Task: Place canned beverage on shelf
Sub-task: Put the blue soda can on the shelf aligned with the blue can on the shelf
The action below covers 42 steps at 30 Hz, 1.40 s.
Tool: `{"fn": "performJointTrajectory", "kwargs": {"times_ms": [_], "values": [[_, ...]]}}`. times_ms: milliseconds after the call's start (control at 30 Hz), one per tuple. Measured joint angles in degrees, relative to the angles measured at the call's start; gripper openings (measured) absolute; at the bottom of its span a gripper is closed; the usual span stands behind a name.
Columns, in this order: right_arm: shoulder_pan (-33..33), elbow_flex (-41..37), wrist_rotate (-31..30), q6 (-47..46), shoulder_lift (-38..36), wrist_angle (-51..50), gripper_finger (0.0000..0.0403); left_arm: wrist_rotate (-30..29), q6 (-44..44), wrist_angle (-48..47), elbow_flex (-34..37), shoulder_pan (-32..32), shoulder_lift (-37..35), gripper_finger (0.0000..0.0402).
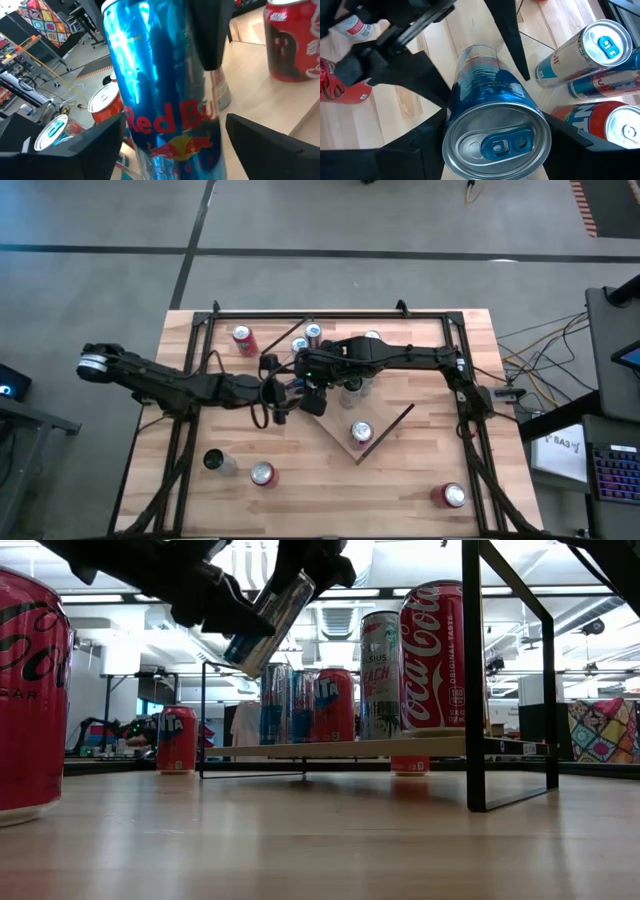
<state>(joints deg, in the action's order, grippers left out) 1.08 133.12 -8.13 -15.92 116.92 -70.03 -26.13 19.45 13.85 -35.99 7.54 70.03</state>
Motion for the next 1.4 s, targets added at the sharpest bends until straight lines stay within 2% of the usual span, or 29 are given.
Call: {"fn": "performJointTrajectory", "kwargs": {"times_ms": [300, 533, 867, 1000, 1233, 1400], "values": [[0.0, 0.0, -0.6, 0.2, 0.0, 0.4, 0.0242, -1.0, 2.1, 0.0, 0.0, -0.3, 0.0, 0.0218], [0.0, 0.0, -0.4, 1.3, 0.0, 0.4, 0.0253, -1.7, 3.9, 0.1, 0.0, -0.3, -0.1, 0.0217], [0.0, 0.0, 1.1, 1.5, -0.4, 1.8, 0.0333, -1.6, 5.5, 0.9, 0.2, -0.3, -0.4, 0.0217], [0.0, 0.0, 1.0, 1.5, -2.0, 1.8, 0.0353, -1.6, 5.4, 1.1, 0.2, -0.3, -0.6, 0.0217], [0.0, 0.7, 0.6, 1.6, -6.2, 4.0, 0.0358, -1.3, 6.2, 4.0, 0.7, -0.3, -0.9, 0.0217], [0.4, 0.7, 0.6, 3.0, -9.3, 5.7, 0.0358, 1.8, 7.1, 7.2, 2.1, -0.2, -2.2, 0.0217]]}}
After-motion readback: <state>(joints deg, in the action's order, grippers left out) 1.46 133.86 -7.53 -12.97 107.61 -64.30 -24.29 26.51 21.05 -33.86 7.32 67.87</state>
